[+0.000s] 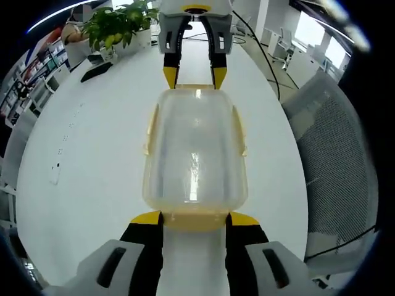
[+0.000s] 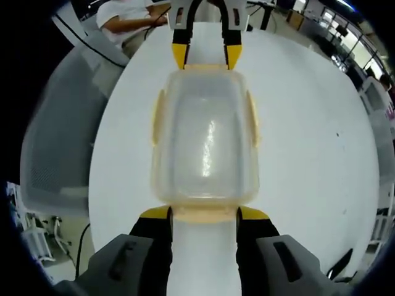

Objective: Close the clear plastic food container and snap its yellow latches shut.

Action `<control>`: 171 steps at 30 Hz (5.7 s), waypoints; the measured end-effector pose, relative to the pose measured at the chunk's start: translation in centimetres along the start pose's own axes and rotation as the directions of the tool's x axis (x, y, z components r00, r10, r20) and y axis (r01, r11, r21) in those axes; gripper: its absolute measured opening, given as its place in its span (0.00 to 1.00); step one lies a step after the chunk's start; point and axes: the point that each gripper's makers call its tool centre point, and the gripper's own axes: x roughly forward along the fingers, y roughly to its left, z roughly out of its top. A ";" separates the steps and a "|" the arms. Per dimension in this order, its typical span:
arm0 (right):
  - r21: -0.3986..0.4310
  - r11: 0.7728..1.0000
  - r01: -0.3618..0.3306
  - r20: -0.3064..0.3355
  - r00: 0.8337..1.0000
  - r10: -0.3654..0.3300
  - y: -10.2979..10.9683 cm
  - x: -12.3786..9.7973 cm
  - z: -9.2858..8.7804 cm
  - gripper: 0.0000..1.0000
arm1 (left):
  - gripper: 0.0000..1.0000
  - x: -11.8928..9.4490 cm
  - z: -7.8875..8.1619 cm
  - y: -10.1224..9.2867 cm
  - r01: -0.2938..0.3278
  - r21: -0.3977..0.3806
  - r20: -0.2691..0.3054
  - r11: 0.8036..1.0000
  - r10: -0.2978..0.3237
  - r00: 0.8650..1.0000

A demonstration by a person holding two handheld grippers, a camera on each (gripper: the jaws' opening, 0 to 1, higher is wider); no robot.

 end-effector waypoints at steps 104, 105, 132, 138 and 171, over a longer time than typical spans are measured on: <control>0.873 0.486 -0.034 0.259 0.878 -0.404 0.3 -0.4 2.2 0.39 | 0.36 0.0 1.4 -0.9 -0.054 -0.810 0.207 0.584 0.371 0.905; 0.875 0.483 -0.037 0.258 0.880 -0.399 0.3 -0.4 2.2 0.39 | 0.36 0.1 1.5 -0.8 -0.055 -0.811 0.199 0.583 0.363 0.910; 0.907 0.420 -0.034 0.230 0.874 -0.428 0.7 -0.2 3.2 0.37 | 0.34 -0.1 0.9 -1.2 -0.051 -0.837 0.159 0.545 0.332 0.930; 0.907 0.420 -0.032 0.230 0.873 -0.429 1.2 0.1 3.8 0.37 | 0.34 -0.4 0.3 -1.8 -0.052 -0.837 0.157 0.544 0.330 0.931; 0.909 0.416 -0.023 0.219 0.876 -0.430 6.6 1.2 7.3 0.37 | 0.34 -1.9 -3.0 -6.8 -0.051 -0.840 0.142 0.540 0.310 0.940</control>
